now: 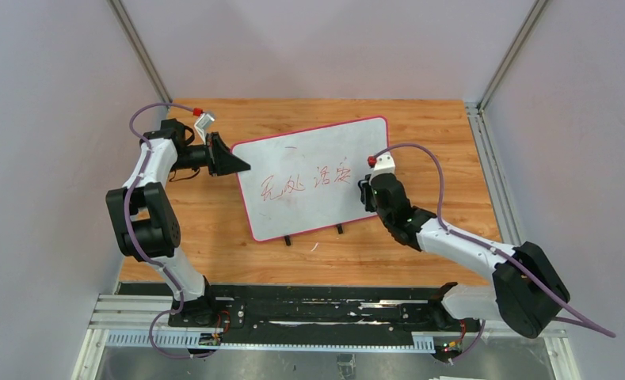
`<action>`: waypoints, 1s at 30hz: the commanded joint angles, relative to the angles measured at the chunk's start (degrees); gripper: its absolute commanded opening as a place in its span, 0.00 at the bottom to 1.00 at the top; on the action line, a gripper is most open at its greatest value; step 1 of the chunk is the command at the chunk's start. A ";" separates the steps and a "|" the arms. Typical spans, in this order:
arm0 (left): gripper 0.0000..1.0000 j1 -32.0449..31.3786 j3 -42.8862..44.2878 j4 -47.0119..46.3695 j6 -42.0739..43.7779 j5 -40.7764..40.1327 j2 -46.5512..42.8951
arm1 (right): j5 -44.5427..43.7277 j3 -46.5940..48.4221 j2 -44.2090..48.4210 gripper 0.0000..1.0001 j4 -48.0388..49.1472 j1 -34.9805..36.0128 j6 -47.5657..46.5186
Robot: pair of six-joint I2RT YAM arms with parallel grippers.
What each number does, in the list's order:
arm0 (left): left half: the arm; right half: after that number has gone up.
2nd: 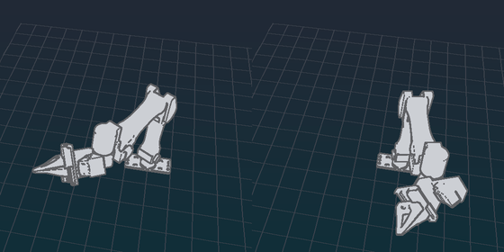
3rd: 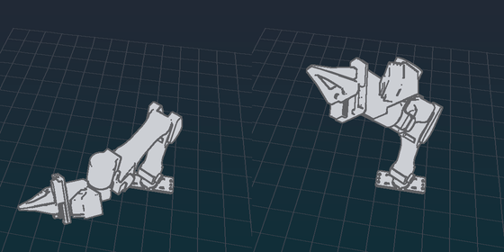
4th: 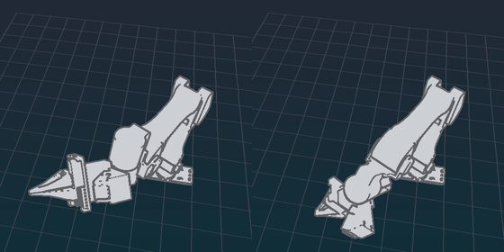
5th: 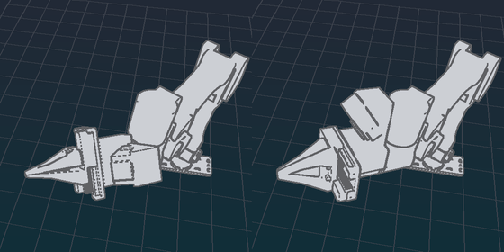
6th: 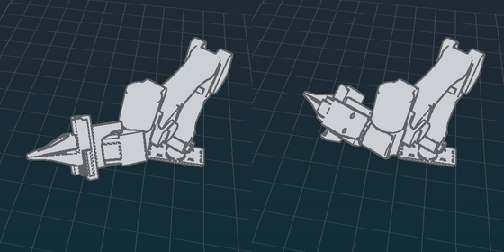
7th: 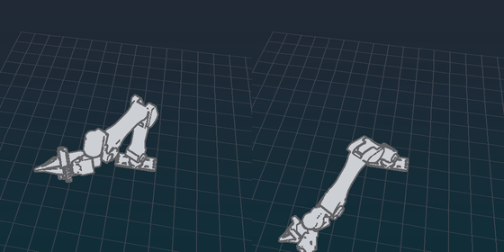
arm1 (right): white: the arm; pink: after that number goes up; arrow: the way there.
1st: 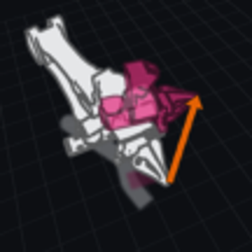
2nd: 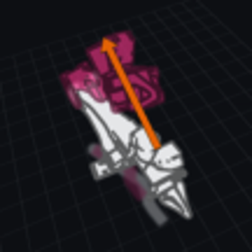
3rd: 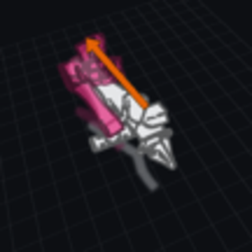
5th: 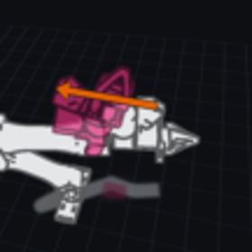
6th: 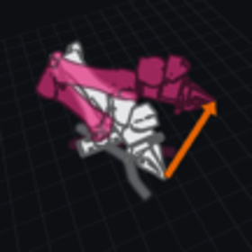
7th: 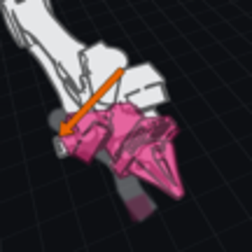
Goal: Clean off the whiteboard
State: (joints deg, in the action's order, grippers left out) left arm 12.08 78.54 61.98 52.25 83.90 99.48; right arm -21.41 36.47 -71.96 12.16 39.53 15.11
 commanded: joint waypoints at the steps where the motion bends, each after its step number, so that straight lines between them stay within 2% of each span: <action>1: 0.00 0.14 0.01 -3.79 5.21 -6.18 -1.99 | -3.14 -1.44 1.45 0.01 -0.85 -4.88 -0.74; 8: 0.00 0.14 0.07 -3.74 5.15 -6.03 -1.72 | -3.06 -1.52 5.52 0.01 -3.38 -8.97 -2.12; 14: 0.00 0.18 0.05 -3.71 5.06 -5.95 -1.49 | 0.80 1.00 5.51 0.01 -2.74 -8.65 -1.39; 30: 0.00 0.07 -0.28 -3.68 4.95 -5.71 -2.14 | 1.60 20.71 -12.61 0.01 -0.33 6.26 -4.13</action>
State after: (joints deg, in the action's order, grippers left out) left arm 12.47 78.54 62.54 52.18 83.11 99.15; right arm -21.23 52.64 -80.95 9.13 41.80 12.12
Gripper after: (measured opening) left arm 0.112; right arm 0.062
